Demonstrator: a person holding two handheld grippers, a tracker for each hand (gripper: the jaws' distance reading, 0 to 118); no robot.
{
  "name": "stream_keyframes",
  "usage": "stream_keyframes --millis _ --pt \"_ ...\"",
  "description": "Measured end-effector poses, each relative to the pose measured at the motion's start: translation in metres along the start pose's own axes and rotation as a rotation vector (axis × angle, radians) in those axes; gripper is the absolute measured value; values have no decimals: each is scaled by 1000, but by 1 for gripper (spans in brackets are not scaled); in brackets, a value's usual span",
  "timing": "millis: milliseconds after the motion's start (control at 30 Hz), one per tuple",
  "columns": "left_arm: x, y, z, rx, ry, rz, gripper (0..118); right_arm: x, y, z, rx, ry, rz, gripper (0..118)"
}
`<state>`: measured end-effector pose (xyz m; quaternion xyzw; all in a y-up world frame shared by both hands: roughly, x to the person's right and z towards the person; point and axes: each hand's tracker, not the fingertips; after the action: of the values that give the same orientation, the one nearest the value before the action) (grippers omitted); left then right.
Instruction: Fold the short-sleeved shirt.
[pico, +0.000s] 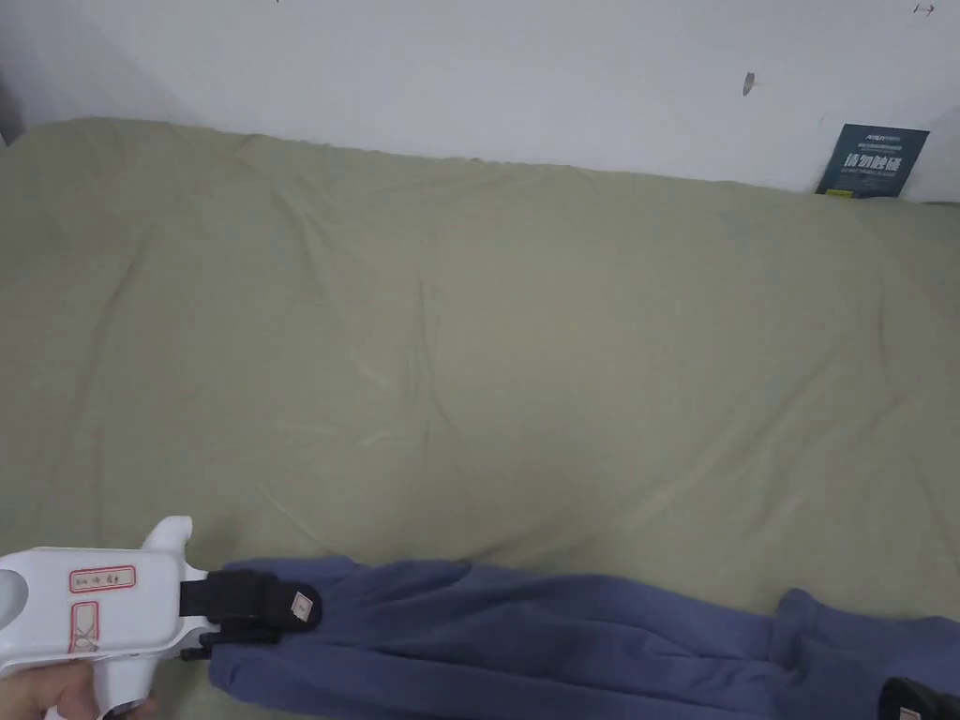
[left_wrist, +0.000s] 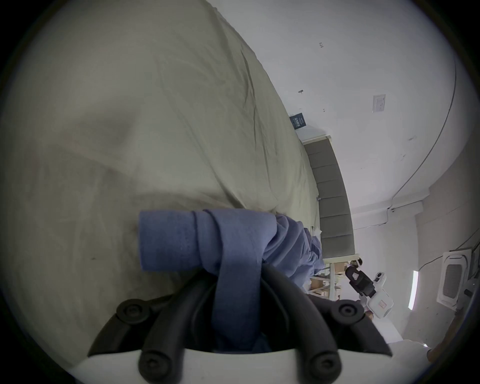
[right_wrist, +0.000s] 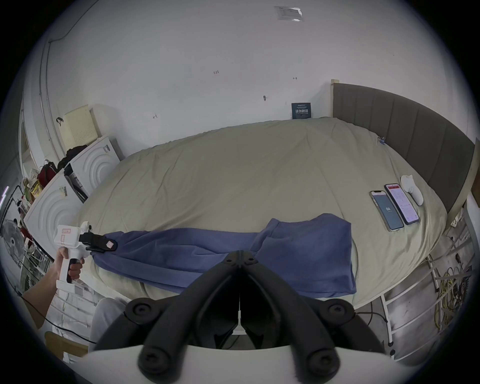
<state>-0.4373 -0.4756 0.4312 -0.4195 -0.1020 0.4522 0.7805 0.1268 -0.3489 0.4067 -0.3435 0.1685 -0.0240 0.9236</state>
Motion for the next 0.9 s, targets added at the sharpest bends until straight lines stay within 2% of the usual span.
stream_keyframes --millis 133,233,300,433,567,700,800,900 --pt "15 9 26 8 40 -42 6 5 4 7 23 4 -4 1" --pt "22 13 56 58 142 -115 6 9 5 10 34 5 0 1" --pt "23 14 71 77 120 -57 6 12 4 11 38 7 -2 1" --pt "31 16 89 127 236 -54 6 15 3 14 39 18 -14 1" --pt "62 8 78 129 301 -40 6 16 2 17 42 21 -13 1" --pt "115 -5 55 148 474 -164 6 20 0 21 41 21 -14 1" --pt "148 -14 33 150 474 -201 6 24 -2 24 39 24 -13 1" --pt "183 -26 2 106 513 -299 6 30 -5 26 36 29 -21 1"
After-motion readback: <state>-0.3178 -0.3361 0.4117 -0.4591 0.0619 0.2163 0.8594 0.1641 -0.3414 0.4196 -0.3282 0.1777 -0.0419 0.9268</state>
